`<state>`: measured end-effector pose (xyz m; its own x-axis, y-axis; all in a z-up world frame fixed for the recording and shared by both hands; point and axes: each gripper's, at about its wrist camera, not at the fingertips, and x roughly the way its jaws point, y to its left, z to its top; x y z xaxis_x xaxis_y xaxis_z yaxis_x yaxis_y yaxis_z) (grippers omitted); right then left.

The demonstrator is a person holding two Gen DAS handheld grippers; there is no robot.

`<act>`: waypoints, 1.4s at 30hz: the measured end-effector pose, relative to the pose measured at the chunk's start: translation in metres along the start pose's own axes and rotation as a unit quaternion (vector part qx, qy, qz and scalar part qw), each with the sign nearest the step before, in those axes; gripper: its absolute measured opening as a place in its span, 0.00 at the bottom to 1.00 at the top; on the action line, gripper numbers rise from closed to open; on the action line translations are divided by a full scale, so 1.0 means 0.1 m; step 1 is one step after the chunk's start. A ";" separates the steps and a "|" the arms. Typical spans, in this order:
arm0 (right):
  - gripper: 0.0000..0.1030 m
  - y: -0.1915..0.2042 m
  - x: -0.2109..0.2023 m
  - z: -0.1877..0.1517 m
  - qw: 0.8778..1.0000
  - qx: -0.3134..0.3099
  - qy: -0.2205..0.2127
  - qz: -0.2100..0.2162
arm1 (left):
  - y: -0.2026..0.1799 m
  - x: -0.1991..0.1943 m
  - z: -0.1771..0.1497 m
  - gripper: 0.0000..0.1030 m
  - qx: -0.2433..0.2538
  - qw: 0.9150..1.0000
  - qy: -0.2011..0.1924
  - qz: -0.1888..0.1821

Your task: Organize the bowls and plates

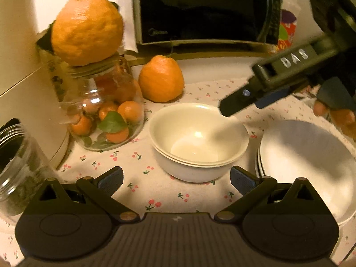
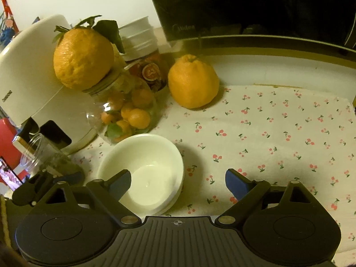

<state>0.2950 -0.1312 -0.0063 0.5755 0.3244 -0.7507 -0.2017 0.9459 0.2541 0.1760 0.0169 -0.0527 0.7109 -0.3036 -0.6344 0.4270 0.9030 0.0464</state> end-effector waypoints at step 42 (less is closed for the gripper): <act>0.31 0.01 0.41 0.03 0.999 0.031 0.024 0.026 | -0.09 0.19 0.02 0.84 0.043 0.998 -0.018 -0.044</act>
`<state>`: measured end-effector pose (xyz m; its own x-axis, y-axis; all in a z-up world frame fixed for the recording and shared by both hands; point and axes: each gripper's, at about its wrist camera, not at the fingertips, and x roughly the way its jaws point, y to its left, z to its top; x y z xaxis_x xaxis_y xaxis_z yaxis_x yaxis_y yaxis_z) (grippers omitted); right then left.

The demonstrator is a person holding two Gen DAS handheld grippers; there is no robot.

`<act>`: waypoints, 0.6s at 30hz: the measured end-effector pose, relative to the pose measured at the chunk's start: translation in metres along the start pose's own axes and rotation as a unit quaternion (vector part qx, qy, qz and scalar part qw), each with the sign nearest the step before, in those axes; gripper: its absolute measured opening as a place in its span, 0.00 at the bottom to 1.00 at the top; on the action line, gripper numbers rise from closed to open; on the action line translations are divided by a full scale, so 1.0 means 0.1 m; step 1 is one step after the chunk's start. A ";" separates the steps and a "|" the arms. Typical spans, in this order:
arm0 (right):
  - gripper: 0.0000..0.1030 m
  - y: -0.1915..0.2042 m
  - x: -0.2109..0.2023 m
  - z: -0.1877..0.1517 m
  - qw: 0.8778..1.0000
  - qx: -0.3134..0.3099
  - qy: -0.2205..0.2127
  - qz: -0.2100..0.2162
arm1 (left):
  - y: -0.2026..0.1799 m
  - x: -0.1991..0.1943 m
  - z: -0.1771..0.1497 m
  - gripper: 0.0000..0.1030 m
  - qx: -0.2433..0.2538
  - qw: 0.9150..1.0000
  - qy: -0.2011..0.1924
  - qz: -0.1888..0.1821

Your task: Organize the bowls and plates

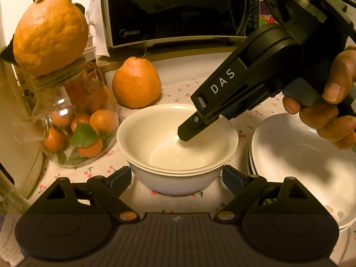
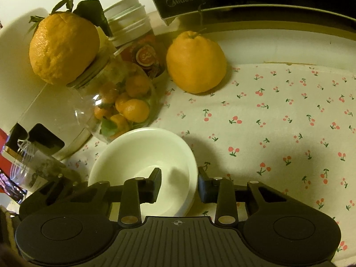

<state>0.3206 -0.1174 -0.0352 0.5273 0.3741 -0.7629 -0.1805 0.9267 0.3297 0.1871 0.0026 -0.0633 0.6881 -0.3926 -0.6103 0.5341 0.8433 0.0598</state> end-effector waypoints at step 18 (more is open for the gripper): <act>0.32 0.35 -0.71 -0.14 0.999 0.004 -0.043 -0.005 | -0.02 -0.63 0.12 0.84 0.014 0.999 -0.048 -0.018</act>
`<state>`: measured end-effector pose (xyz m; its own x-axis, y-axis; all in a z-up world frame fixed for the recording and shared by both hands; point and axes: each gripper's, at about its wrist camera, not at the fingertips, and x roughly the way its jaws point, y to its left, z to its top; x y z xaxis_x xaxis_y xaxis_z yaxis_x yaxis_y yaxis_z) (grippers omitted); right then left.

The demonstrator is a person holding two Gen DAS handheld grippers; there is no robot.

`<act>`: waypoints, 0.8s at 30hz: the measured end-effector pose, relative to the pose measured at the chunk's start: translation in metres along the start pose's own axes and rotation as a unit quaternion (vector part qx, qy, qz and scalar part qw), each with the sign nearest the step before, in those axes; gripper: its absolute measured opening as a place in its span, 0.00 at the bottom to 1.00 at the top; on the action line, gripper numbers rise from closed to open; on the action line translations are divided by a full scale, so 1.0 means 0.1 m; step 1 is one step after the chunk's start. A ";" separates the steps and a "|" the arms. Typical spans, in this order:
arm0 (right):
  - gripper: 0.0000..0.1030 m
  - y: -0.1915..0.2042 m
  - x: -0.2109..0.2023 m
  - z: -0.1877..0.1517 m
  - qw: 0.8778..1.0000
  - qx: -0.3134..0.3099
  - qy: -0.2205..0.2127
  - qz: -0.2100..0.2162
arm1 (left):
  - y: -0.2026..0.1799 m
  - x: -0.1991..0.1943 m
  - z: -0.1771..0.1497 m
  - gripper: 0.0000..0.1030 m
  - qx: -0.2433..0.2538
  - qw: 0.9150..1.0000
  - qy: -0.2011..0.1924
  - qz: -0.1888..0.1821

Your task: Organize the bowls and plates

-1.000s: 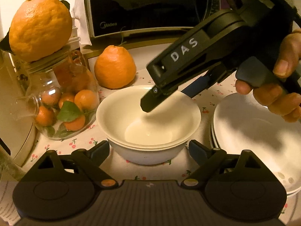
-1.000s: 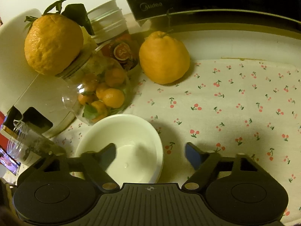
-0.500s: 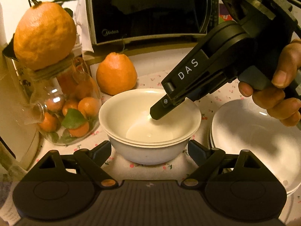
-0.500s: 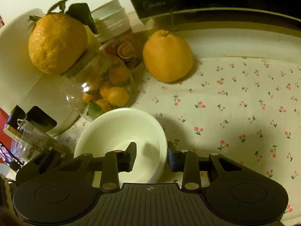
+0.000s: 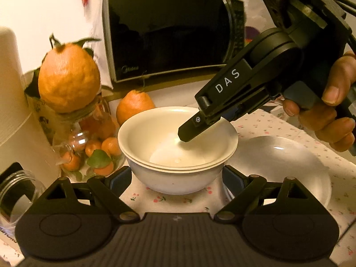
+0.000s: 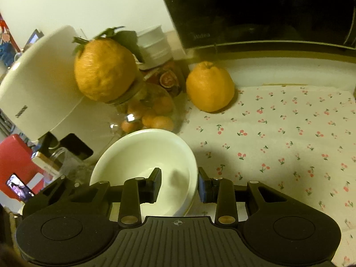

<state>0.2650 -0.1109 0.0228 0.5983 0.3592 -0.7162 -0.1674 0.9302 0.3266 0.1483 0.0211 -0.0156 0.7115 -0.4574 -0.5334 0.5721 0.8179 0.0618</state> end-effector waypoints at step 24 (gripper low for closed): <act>0.32 -0.11 -0.71 -0.64 0.998 0.057 -0.034 -0.020 | -0.49 -0.35 -0.08 0.84 0.055 0.996 0.001 -0.064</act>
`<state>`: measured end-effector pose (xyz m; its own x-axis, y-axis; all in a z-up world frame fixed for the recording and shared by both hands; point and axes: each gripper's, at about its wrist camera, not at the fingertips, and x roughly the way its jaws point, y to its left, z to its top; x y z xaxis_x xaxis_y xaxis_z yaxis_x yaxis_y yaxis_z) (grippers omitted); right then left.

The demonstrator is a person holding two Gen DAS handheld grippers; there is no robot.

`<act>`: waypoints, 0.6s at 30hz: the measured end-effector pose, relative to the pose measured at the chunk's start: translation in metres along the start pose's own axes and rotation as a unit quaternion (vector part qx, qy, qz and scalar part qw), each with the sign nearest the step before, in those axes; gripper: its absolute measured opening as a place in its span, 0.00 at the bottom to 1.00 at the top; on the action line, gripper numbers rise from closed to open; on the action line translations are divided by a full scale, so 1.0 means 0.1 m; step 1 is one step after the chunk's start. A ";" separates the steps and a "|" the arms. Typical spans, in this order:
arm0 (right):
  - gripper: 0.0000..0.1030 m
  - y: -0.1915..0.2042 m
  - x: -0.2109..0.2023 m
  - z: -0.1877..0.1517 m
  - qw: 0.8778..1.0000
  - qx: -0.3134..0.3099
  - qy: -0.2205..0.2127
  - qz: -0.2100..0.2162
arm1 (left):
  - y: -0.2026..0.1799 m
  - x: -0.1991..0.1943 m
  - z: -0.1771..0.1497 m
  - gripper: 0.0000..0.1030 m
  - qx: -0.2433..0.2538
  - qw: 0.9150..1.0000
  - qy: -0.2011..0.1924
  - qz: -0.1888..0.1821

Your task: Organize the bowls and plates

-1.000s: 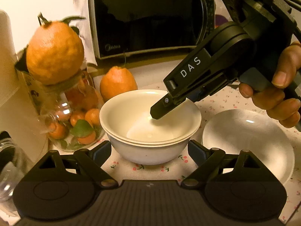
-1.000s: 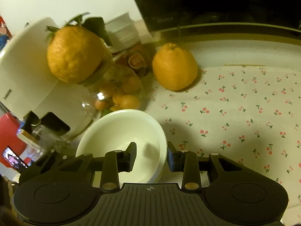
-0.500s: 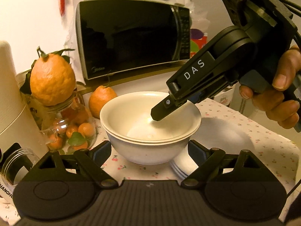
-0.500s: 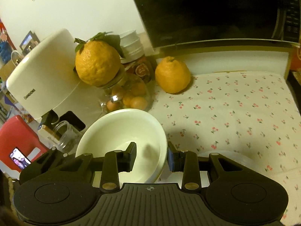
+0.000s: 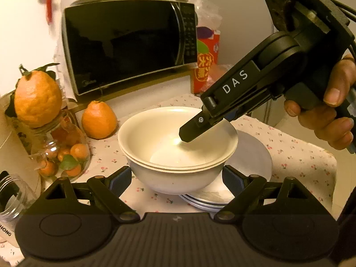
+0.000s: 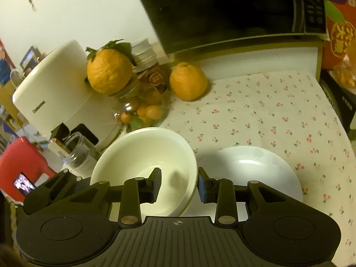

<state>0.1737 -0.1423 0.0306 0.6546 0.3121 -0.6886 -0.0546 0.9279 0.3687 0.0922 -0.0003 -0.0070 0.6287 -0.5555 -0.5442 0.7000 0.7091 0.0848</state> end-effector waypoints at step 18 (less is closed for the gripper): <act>0.33 -0.61 0.01 0.00 0.998 0.059 0.021 -0.024 | -0.25 0.42 0.06 0.84 0.008 0.999 0.021 -0.038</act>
<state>0.1781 -0.1987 0.0073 0.6217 0.2785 -0.7320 0.0665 0.9125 0.4037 0.1035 -0.0443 -0.0267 0.5596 -0.5881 -0.5840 0.7500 0.6592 0.0548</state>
